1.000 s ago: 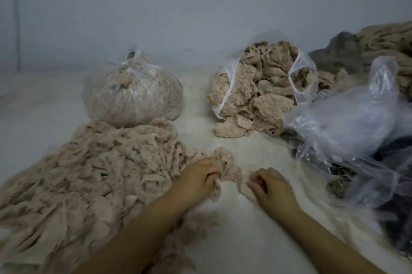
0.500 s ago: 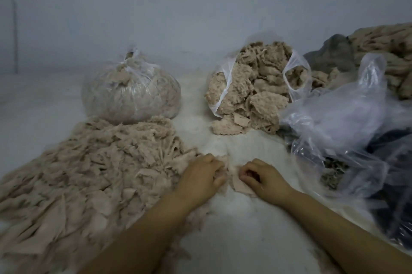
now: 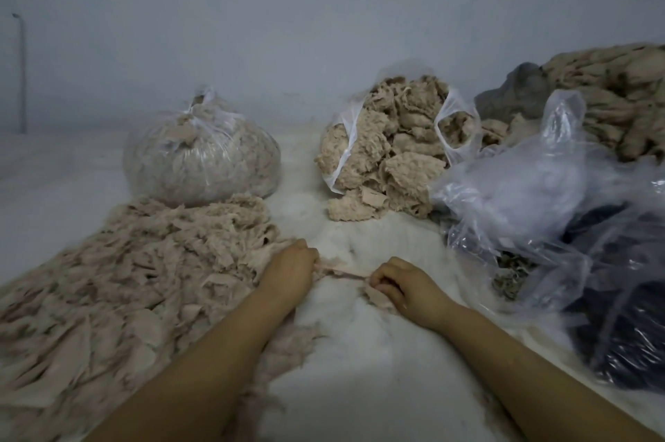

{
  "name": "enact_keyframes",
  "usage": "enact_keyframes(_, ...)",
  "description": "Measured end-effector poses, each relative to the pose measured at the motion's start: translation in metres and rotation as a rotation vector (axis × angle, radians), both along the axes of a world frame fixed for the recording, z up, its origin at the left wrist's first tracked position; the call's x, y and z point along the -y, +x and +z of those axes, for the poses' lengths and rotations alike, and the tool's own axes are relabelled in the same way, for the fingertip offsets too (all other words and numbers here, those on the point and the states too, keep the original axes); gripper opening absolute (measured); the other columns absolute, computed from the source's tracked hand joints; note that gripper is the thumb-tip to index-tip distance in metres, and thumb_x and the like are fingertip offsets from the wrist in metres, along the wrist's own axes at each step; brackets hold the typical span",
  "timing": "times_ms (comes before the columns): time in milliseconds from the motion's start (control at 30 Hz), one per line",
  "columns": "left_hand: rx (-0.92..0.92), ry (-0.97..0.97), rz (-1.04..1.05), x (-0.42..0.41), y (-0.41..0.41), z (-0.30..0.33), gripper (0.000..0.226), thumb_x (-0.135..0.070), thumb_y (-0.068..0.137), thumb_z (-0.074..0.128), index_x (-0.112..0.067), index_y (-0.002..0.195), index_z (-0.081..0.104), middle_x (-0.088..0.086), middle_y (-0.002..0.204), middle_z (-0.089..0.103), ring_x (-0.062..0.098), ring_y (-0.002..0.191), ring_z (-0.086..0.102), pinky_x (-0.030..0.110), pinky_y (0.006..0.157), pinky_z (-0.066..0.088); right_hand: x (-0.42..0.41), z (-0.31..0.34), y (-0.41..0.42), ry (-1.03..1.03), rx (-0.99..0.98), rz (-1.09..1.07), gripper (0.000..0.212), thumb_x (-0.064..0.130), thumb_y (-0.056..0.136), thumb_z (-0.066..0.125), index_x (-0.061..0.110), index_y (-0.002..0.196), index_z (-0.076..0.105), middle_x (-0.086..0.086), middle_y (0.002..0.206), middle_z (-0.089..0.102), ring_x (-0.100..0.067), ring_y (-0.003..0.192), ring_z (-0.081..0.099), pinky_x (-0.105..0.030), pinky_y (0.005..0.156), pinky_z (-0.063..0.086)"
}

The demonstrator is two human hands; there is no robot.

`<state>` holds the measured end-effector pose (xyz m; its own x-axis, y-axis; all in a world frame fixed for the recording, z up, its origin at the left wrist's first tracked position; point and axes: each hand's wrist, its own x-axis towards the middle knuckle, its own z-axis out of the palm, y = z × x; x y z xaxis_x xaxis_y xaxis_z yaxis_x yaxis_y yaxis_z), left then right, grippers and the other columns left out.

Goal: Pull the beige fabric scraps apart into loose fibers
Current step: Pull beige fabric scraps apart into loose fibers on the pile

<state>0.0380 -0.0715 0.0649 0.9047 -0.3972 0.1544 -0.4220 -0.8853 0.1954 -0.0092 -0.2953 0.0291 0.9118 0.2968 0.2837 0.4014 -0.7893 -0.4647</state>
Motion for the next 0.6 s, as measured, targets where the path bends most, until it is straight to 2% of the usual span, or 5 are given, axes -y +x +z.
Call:
enact_keyframes(167, -0.096, -0.069, -0.077, -0.022, -0.014, -0.001, 0.010, -0.005, 0.088, 0.058, -0.006, 0.083, 0.067, 0.002, 0.075, 0.050, 0.026, 0.086, 0.056, 0.022, 0.065, 0.031, 0.005, 0.008, 0.003, 0.050, -0.066, -0.043, 0.007, 0.010, 0.091, 0.061, 0.009, 0.096, 0.067, 0.000, 0.093, 0.055, -0.011, 0.083, 0.054, -0.011, 0.077, 0.038)
enact_keyframes(333, -0.097, -0.065, -0.117, -0.025, -0.025, 0.002, 0.033, -0.035, 0.090, 0.060, -0.010, 0.070, 0.065, 0.007, 0.081, 0.063, 0.021, 0.077, 0.058, 0.031, 0.064, 0.042, 0.007, 0.026, 0.001, 0.119, -0.076, -0.116, 0.025, 0.026, 0.078, 0.078, 0.019, 0.100, 0.066, -0.001, 0.104, 0.060, -0.013, 0.098, 0.054, -0.016, 0.087, 0.038)
enact_keyframes(433, 0.046, -0.086, -0.187, -0.009, -0.024, 0.004, 0.020, -0.023, 0.093, 0.053, -0.012, 0.099, 0.068, 0.004, 0.107, 0.060, 0.020, 0.103, 0.055, 0.031, 0.085, 0.043, 0.009, 0.021, -0.005, -0.005, -0.111, -0.216, 0.047, 0.038, 0.074, 0.079, 0.021, 0.114, 0.061, 0.000, 0.115, 0.055, -0.015, 0.110, 0.047, -0.022, 0.096, 0.035)
enact_keyframes(500, -0.016, -0.096, -0.273, 0.008, -0.022, 0.001, 0.033, -0.017, 0.095, 0.049, -0.014, 0.126, 0.057, 0.001, 0.135, 0.051, 0.020, 0.124, 0.045, 0.027, 0.102, 0.035, 0.009, 0.013, -0.010, -0.018, -0.162, -0.225, 0.058, 0.042, 0.075, 0.078, 0.021, 0.124, 0.057, 0.000, 0.124, 0.052, -0.016, 0.118, 0.045, -0.022, 0.101, 0.033)
enact_keyframes(600, -0.118, -0.034, -0.326, 0.027, -0.019, -0.010, 0.032, -0.015, 0.095, 0.046, -0.010, 0.126, 0.052, 0.004, 0.132, 0.048, 0.027, 0.122, 0.044, 0.033, 0.099, 0.036, 0.010, 0.010, -0.014, -0.021, -0.177, -0.186, 0.070, 0.046, 0.074, 0.077, 0.020, 0.133, 0.051, 0.000, 0.131, 0.047, -0.015, 0.124, 0.041, -0.019, 0.104, 0.028)
